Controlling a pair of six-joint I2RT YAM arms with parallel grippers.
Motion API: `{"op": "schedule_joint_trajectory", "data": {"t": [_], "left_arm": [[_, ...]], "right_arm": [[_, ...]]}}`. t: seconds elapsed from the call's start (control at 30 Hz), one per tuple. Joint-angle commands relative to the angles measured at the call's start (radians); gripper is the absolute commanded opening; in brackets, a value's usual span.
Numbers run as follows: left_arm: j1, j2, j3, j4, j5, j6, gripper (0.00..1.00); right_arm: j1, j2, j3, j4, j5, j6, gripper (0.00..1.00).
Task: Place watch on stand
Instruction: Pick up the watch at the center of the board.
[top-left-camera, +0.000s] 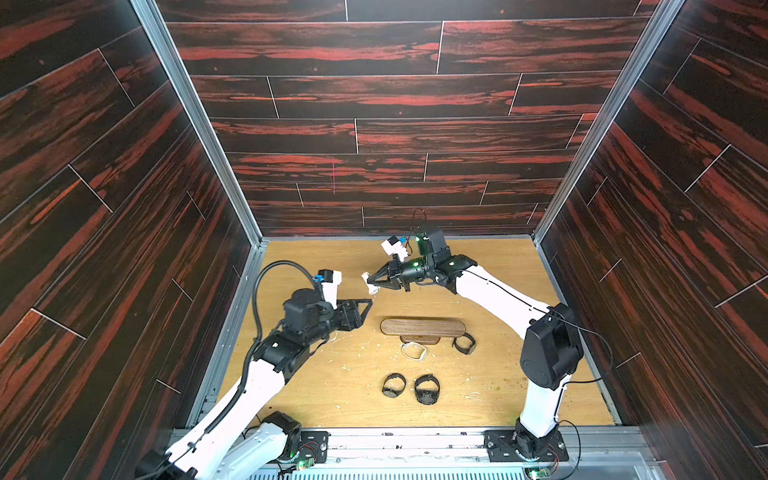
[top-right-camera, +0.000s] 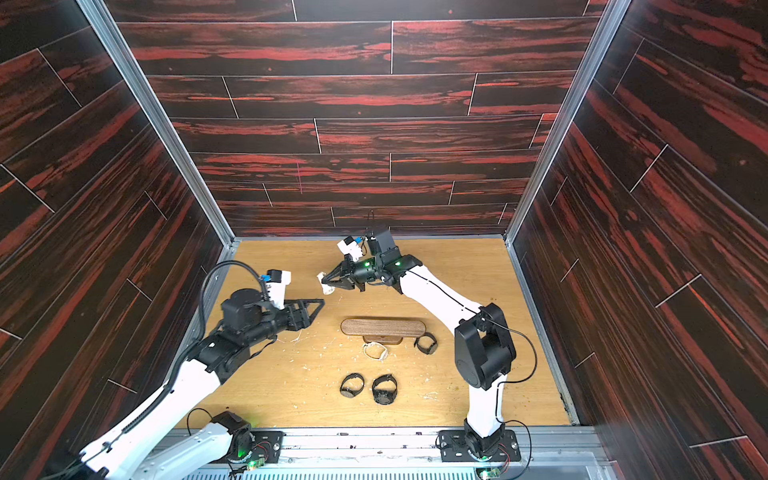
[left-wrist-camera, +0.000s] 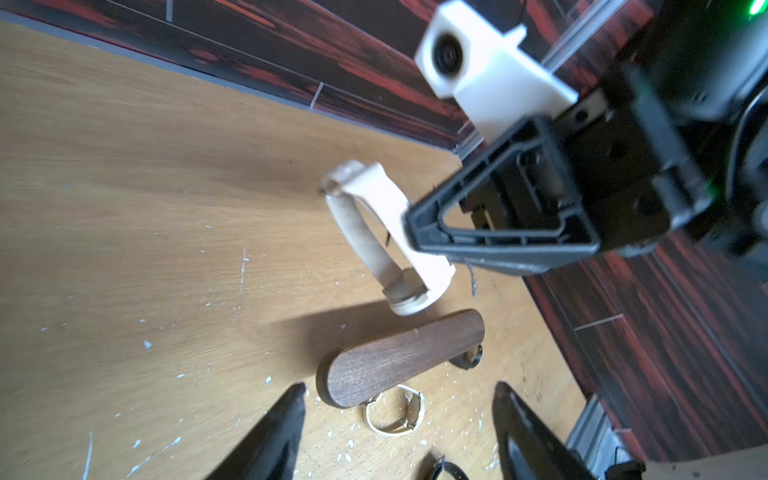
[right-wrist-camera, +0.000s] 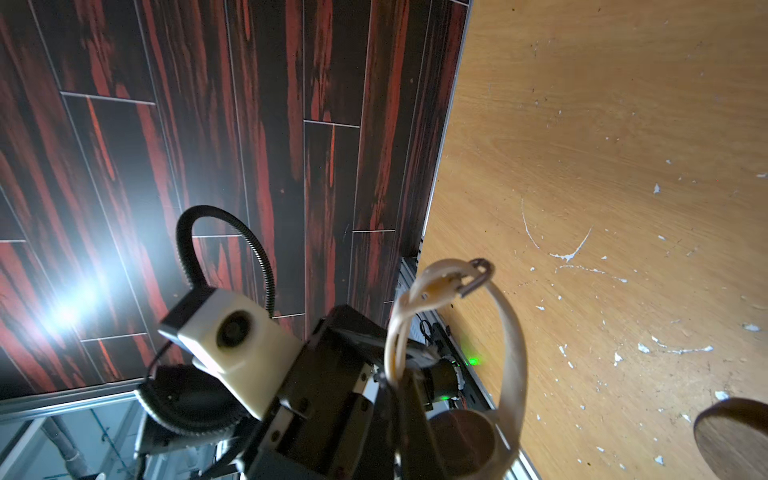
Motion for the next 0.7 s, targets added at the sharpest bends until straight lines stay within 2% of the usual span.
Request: {"op": "schedule_joint_trajectory", "data": {"t": [0.0, 0.1, 0.23, 0.43, 0.67], "left_arm": [[-0.019, 0.029, 0.056, 0.004, 0.007, 0.079, 0.68], [-0.034, 0.063, 0.097, -0.019, 0.008, 0.124, 0.59], [-0.040, 0.110, 0.144, -0.045, 0.000, 0.162, 0.59], [-0.048, 0.167, 0.191, -0.061, -0.004, 0.192, 0.53], [-0.052, 0.185, 0.207, -0.058, -0.013, 0.203, 0.50]], "right_arm": [[-0.012, -0.018, 0.026, -0.033, -0.037, 0.037, 0.00], [-0.017, -0.018, 0.037, -0.052, -0.043, 0.041, 0.00], [-0.020, -0.019, 0.048, -0.077, -0.047, 0.044, 0.00], [-0.025, -0.023, 0.043, -0.064, -0.062, 0.078, 0.00], [-0.030, -0.028, 0.039, -0.034, -0.082, 0.120, 0.00]]}}
